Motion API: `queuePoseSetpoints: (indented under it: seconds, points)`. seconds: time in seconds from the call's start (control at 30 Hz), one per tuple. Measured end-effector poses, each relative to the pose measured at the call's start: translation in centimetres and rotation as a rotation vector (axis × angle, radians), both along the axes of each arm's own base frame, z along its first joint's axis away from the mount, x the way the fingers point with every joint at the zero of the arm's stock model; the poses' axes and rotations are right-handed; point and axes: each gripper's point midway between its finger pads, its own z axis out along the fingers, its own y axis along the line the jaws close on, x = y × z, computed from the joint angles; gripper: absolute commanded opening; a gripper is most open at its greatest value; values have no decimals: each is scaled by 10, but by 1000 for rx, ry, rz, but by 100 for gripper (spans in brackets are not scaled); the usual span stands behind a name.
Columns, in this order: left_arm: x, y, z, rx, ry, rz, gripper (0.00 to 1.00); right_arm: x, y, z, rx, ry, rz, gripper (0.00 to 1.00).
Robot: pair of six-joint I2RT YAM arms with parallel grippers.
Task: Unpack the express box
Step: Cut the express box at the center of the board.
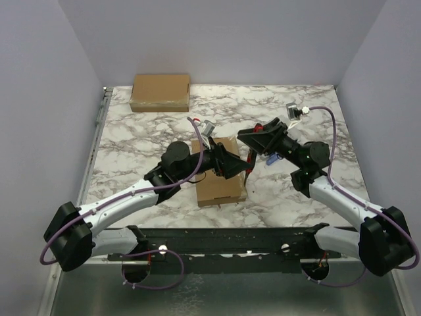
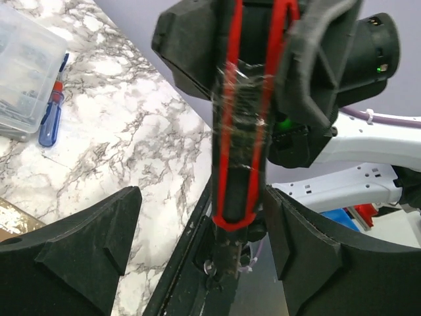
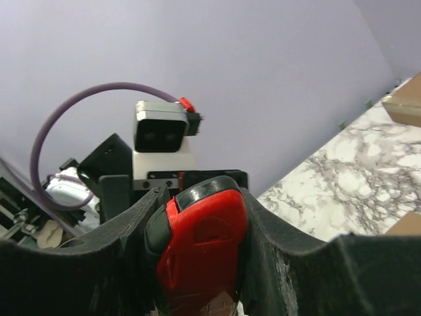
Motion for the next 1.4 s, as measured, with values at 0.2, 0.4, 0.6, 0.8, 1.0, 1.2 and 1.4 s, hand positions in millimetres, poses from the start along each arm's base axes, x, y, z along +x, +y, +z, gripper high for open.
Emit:
queuePoseSetpoints:
  seconds: [0.2,0.4,0.6,0.8,1.0,1.2,1.4]
  points:
    - [-3,-21,0,3,-14,-42,64,-8,5,3,18,10,32,1]
    - [-11,-32,9,-20,-48,-72,78,-14,7,8,26,8,24,1]
    - [-14,-38,7,-13,-59,-84,51,-18,5,10,11,-2,2,1]
    - [-8,-38,8,-17,-54,-45,16,-4,7,2,-52,83,-55,24]
    - [16,-17,26,72,-179,139,5,22,11,14,-237,319,-155,72]
    - [41,9,-1,300,-292,260,0,28,-3,-20,-430,533,-232,74]
    - [46,22,-26,435,-310,282,0,24,-2,-53,-562,627,-217,60]
